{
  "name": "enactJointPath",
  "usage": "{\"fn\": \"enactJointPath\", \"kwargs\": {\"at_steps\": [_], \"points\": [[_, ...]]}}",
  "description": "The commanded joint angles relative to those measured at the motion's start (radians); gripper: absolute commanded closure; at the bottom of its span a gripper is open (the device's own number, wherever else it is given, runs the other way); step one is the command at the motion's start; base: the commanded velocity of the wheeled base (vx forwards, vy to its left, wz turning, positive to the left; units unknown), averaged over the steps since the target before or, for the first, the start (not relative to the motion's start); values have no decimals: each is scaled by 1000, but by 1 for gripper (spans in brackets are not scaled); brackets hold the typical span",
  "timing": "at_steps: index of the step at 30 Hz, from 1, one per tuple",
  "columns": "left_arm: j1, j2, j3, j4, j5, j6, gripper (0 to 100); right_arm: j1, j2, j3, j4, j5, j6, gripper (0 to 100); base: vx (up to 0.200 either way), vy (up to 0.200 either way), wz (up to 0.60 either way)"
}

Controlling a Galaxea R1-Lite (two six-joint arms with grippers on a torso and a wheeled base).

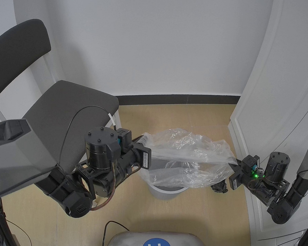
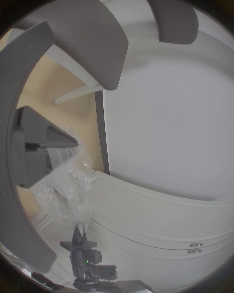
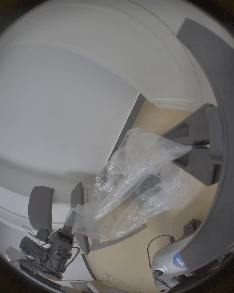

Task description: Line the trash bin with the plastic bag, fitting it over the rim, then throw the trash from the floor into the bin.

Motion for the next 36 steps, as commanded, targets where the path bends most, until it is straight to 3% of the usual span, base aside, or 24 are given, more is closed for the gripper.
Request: {"fn": "enactJointPath", "kwargs": {"at_steps": [1,13,22,30,33,36], "points": [[-44,24,-1,-3,-1,-23,100,24,78,19,-62,-2,-1,100,0,0,0],[-24,115,-59,13,-1,-51,100,25,187,-16,-68,1,8,100,0,0,0],[28,199,-145,14,-1,-80,100,9,284,-96,-57,1,70,100,0,0,0],[67,278,-262,68,-1,-160,100,1,335,-227,72,10,231,100,0,0,0],[70,290,-312,100,-1,-217,100,-5,342,-306,162,10,349,100,0,0,0],[70,311,-348,102,1,-246,100,-16,362,-349,185,8,400,100,0,0,0]]}}
